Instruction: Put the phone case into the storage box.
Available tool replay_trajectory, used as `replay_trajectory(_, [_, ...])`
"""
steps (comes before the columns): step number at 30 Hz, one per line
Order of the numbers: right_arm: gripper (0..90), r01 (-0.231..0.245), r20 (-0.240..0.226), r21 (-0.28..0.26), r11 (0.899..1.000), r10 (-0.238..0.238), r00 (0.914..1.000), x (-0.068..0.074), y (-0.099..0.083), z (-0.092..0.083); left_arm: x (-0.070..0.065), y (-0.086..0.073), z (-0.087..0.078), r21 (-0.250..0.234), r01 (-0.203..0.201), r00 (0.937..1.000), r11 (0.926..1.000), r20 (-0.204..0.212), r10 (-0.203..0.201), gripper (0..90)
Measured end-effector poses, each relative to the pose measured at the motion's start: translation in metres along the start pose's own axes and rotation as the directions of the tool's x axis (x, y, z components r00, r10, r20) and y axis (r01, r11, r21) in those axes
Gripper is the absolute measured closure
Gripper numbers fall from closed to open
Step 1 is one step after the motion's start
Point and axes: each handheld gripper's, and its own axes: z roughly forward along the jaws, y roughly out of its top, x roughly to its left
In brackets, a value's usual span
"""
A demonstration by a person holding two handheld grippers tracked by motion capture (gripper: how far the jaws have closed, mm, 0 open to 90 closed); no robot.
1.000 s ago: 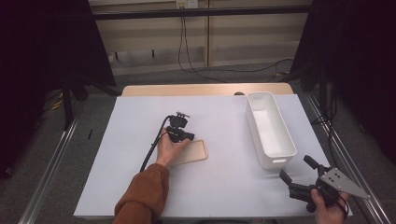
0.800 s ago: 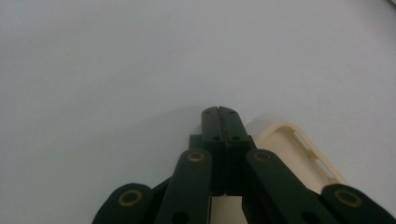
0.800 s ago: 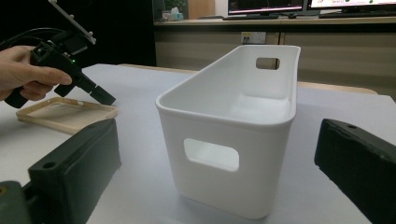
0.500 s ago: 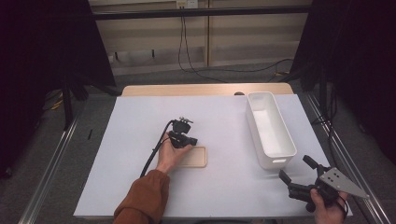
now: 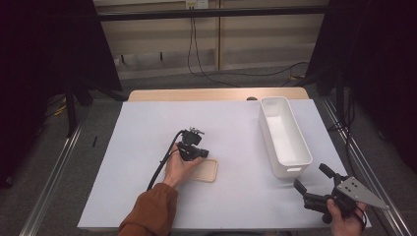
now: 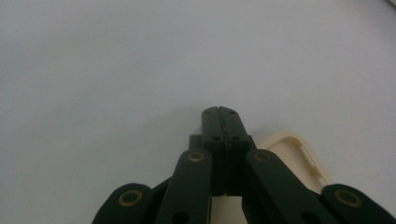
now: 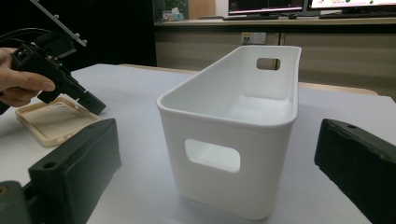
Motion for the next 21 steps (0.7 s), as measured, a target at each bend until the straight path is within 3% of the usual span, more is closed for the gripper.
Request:
replay_trajectory(15, [0.0, 0.002, 0.000, 0.001, 1.000, -0.002, 1.0000, 0.001, 0.000, 0.000, -0.011, -0.009, -0.004, 0.000, -0.029, 0.9994, 0.9996, 0.021, 0.029, 90.0])
replay_trajectory(21, [0.0, 0.003, 0.001, 0.002, 1.000, -0.003, 1.0000, 0.001, 0.000, 0.001, -0.021, -0.010, -0.004, 0.003, -0.059, 0.9977, 0.9983, 0.033, 0.059, 90.0])
